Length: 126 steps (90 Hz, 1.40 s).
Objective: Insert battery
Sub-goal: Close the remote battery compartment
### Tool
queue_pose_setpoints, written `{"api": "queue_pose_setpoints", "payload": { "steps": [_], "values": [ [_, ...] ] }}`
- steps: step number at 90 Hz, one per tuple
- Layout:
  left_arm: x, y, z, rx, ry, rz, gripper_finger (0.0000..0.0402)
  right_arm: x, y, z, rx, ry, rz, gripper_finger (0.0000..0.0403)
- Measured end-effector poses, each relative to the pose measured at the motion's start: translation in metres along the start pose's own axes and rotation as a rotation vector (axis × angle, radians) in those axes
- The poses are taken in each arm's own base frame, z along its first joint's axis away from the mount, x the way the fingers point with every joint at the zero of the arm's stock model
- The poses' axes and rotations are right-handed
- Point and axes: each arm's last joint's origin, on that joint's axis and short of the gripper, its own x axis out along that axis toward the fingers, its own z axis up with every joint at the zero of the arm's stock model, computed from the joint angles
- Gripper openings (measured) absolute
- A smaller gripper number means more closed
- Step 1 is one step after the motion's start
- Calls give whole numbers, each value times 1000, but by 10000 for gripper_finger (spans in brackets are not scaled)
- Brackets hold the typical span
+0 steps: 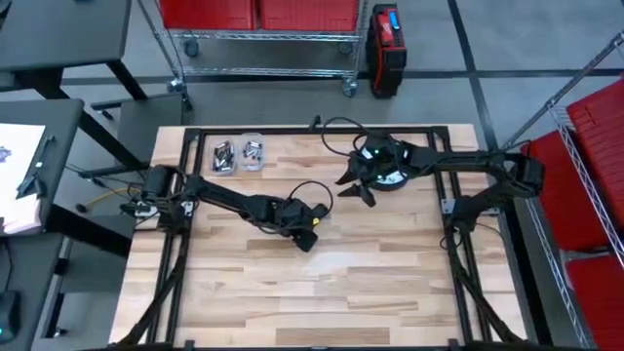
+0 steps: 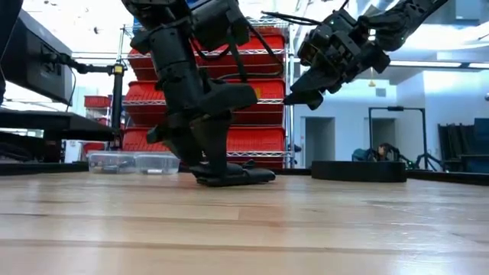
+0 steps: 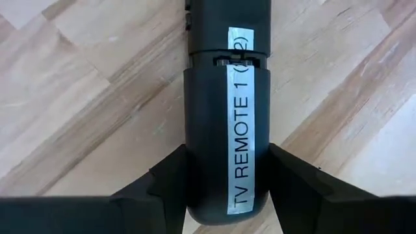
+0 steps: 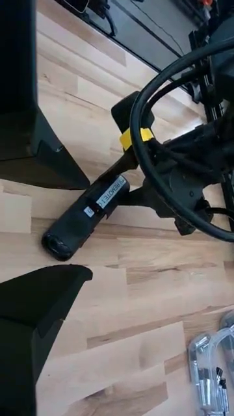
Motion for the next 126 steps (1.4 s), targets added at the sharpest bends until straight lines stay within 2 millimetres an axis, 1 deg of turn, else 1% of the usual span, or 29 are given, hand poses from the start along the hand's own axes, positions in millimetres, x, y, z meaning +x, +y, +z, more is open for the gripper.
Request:
{"api": "queue_pose_setpoints", "payload": {
  "steps": [36,44,60,69,90,126],
  "values": [
    [0,0,0,-35,-9,2,156,0,0,0,0,0,0,178],
    [1,-1,0,-36,-10,2,171,0,0,0,0,0,0,178],
    [1,-1,0,-17,-10,-3,216,0,0,0,1,0,0,178],
    [1,-1,0,-20,-10,-4,229,0,0,0,1,1,0,178],
    [2,1,3,-25,-12,1,231,0,0,0,1,0,0,178],
    [4,12,16,-72,-33,20,231,0,0,0,3,1,1,178]
  ]
}}
